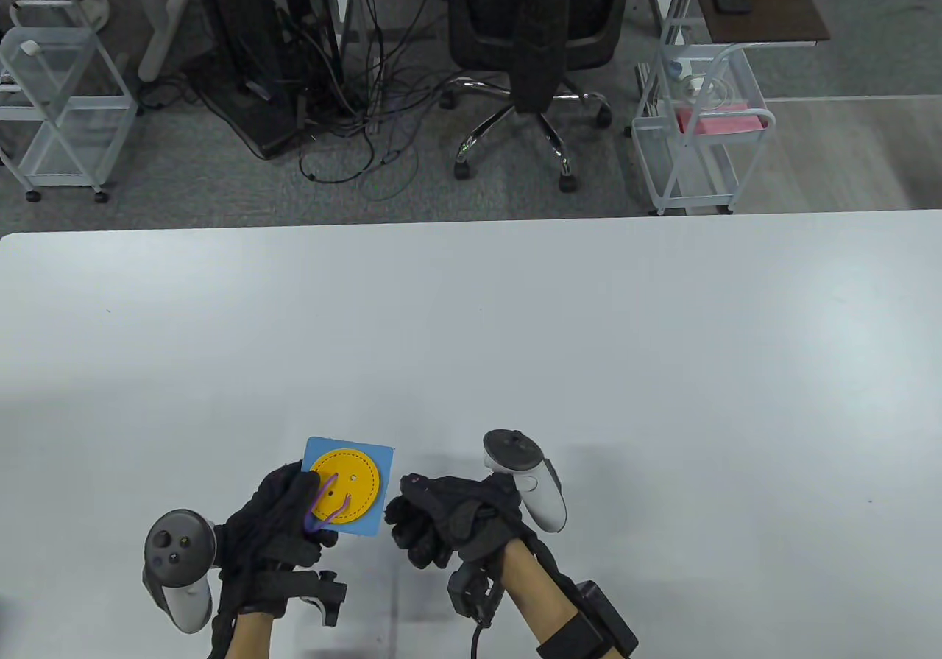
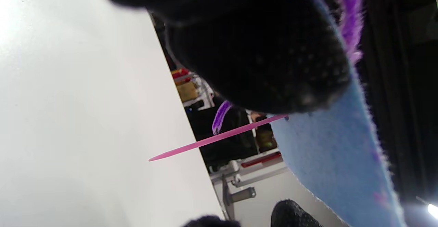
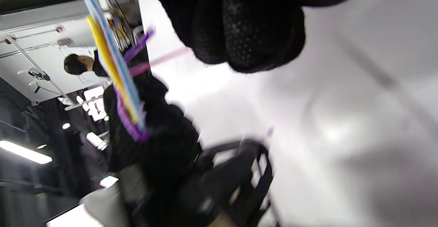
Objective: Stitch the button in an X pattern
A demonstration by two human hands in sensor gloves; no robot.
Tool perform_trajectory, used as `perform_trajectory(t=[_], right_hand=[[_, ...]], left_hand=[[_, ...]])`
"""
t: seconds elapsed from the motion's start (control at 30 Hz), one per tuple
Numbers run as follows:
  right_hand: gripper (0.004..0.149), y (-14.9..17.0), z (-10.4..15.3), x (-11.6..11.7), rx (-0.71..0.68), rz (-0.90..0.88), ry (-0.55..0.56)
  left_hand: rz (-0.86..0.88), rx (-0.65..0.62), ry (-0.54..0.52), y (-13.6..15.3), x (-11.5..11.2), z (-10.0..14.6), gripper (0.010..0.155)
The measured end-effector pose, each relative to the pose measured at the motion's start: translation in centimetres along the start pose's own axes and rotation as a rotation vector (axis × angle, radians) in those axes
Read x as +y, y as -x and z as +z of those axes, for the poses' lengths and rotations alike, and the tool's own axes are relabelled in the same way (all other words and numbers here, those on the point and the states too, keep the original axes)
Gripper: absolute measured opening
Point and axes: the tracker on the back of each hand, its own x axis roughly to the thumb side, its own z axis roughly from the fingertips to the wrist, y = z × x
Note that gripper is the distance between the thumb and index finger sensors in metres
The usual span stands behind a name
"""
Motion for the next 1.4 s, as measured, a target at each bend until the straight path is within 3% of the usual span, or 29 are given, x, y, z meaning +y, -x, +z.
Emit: perform_trajectory(t=[0.1, 0.4, 0.87, 1.03, 1.4], right_hand=[[0.061, 1.4, -1.0, 0.9, 0.040, -0.210, -0.164], [0.063, 3.1, -2.2, 1.8, 0.020, -0.487, -0.260], [0.043, 3.1, -2.2, 1.0, 0.001, -0.506, -0.197], [0.041, 3.0, -2.1, 0.8, -0.020, -0.508, -0.181], [0.039, 2.6, -1.5, -0.3, -0.069, -0.438, -0.024]], left_hand=[[0.021, -0.003, -0.002, -0.1, -0.4, 0.1, 0.042], [0.013, -0.007, 0.048, -0.4, -1.8, 0.4, 0.042], [-0.017, -0.014, 0.125, -0.9, -3.1, 0.6, 0.042], [-0.013, -0.015, 0.123, -0.9, -3.1, 0.6, 0.042], [0.030, -0.011, 0.069, -0.7, -2.4, 0.7, 0.042]])
